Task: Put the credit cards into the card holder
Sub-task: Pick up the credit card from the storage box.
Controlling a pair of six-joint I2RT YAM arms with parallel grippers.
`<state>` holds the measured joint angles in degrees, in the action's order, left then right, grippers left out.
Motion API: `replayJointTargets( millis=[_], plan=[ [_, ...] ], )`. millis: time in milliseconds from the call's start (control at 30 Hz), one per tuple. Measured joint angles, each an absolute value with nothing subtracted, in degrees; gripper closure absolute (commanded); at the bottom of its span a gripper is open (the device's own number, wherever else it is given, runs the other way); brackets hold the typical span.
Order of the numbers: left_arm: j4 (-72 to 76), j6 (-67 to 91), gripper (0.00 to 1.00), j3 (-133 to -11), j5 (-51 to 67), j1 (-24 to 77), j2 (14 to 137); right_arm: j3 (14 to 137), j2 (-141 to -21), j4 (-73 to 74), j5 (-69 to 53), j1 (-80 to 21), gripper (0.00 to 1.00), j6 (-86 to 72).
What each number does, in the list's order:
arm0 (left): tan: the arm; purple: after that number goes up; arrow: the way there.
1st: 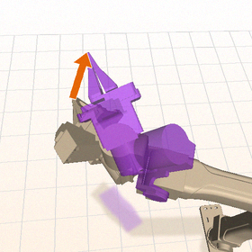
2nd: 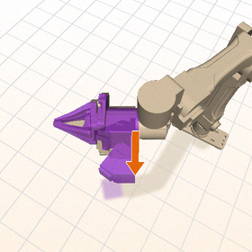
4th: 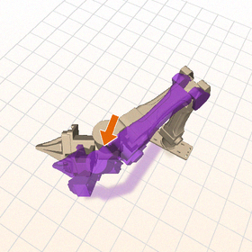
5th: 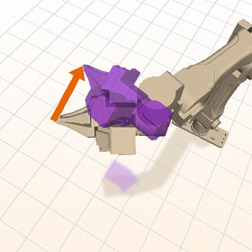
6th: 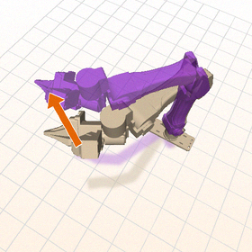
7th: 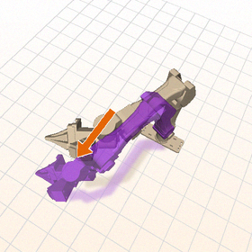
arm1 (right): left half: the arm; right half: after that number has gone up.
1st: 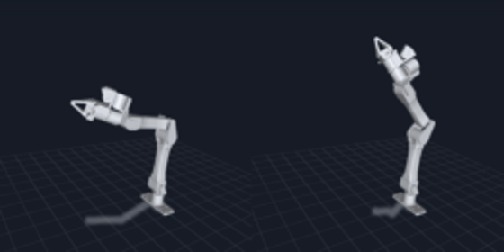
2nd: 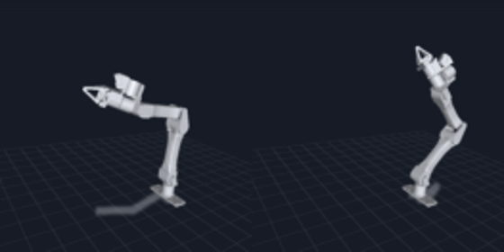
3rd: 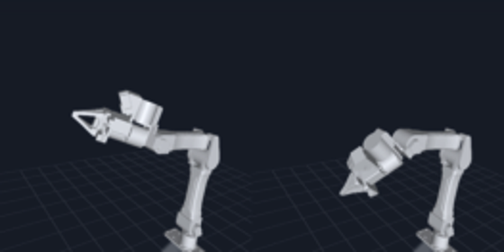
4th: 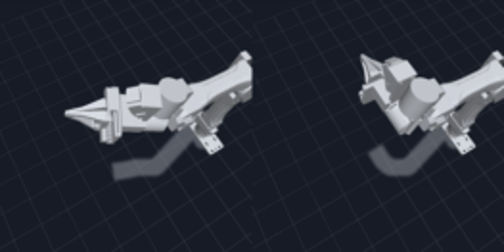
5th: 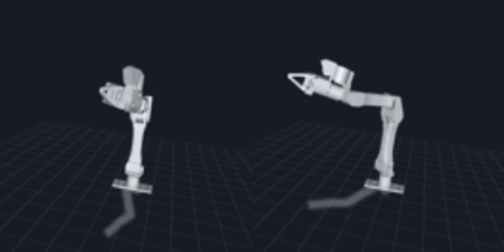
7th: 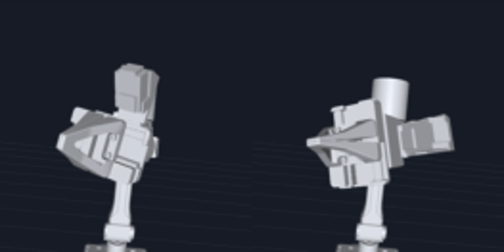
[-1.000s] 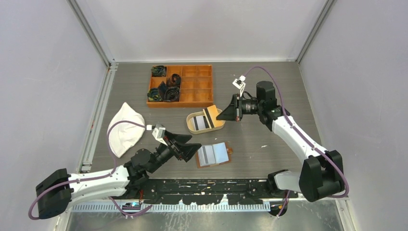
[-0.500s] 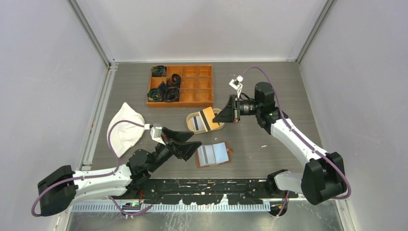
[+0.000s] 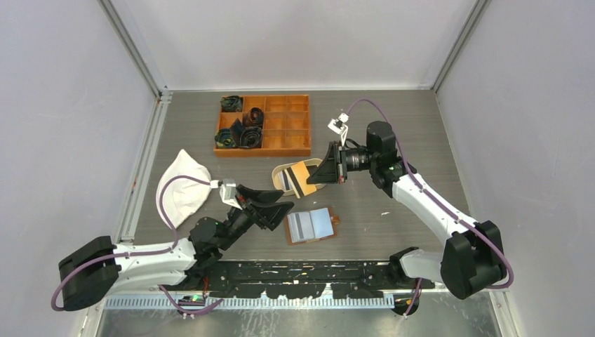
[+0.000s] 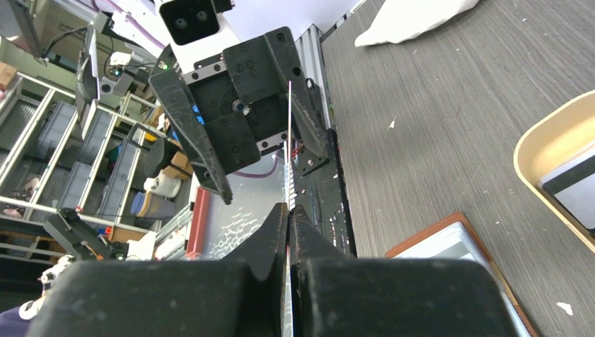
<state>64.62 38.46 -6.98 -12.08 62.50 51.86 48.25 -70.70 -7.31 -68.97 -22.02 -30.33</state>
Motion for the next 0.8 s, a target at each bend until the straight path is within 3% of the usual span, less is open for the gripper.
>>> replayJointTargets(
  millis=[267,333,400,433,467,533,633,800],
  plan=[
    [68.6,39.1,0.45,-9.0,-13.9,62.2,57.4,48.2,-70.7,-7.3,-69.8,-24.5,0.99,-30.1],
    [69.8,39.5,0.58,-10.0,-13.8,61.8,58.9,48.2,-70.7,-7.3,-70.0,-24.9,0.99,-29.9],
    [71.3,40.1,0.89,-10.7,-13.3,61.5,60.4,48.2,-70.7,-7.3,-70.0,-25.2,0.99,-29.6],
    [72.2,40.3,0.99,-11.1,-12.8,61.3,61.2,48.2,-70.7,-7.3,-70.0,-25.3,0.99,-29.3],
    [73.1,40.5,1.00,-11.3,-12.4,61.0,62.1,48.2,-70.7,-7.3,-70.1,-25.4,0.97,-28.9],
    [75.0,41.1,1.00,-11.4,-11.1,60.5,63.4,48.2,-70.7,-6.9,-70.0,-25.4,0.74,-27.6],
    [75.9,41.5,1.00,-11.4,-9.1,59.8,64.2,48.9,-70.7,-2.3,-69.8,-25.4,0.53,-23.0],
    [72.6,41.5,1.00,-11.4,-4.4,57.6,62.4,55.0,-70.6,15.9,-67.9,-25.4,0.47,-5.5]
  ],
)
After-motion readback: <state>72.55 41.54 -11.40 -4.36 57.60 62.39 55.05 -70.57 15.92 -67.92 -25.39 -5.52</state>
